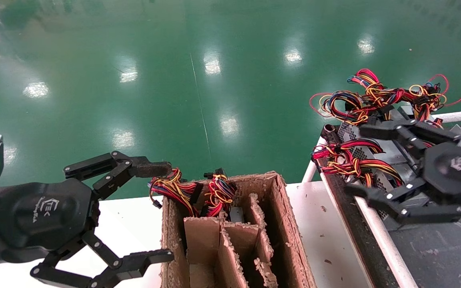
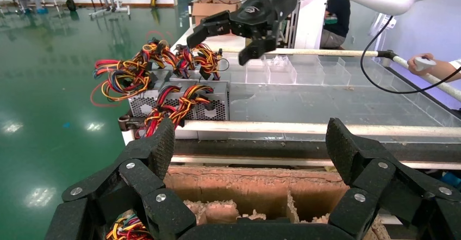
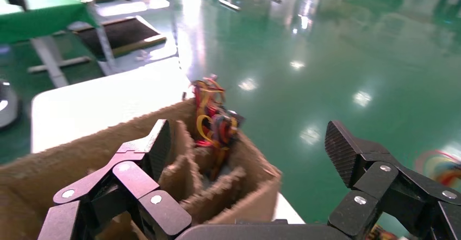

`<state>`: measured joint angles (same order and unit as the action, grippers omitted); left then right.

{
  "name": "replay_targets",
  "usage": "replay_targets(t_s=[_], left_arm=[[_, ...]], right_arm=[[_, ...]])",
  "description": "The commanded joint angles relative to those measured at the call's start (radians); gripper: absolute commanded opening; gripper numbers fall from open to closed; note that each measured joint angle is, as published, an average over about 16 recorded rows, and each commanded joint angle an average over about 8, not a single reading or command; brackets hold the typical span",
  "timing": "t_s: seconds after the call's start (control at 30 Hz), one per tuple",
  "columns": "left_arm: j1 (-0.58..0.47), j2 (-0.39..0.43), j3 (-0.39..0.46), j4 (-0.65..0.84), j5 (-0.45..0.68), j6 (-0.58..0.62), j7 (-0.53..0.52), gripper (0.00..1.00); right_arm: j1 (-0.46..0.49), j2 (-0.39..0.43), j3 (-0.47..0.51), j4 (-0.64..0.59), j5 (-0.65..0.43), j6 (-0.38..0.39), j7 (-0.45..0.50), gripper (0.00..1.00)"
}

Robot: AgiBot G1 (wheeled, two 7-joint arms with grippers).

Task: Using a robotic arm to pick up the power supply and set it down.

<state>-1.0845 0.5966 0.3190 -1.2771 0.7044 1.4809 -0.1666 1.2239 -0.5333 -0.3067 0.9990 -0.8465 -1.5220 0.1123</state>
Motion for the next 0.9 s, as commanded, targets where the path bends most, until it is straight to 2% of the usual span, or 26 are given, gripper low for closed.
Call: replay_targets(t_s=[0.03,0.6,0.9], left_arm=[[0.000,0.000,0.000,0.000,0.000,0.000,0.000,1.00],[0.000,0.000,0.001,0.000,0.000,0.000,0.000,1.00],[0.000,0.000,0.001,0.000,-0.001,0.000,0.000,1.00]], right_arm=[[-0.014,-0.007,0.003,0.026,0.011,0.002,0.007,1.00],[-0.130,-0.068,0.024,0.248,0.101,0.023,0.065,1.00],[-0.161,-0.084,0.030,0.308,0.126,0.028,0.079,1.00]])
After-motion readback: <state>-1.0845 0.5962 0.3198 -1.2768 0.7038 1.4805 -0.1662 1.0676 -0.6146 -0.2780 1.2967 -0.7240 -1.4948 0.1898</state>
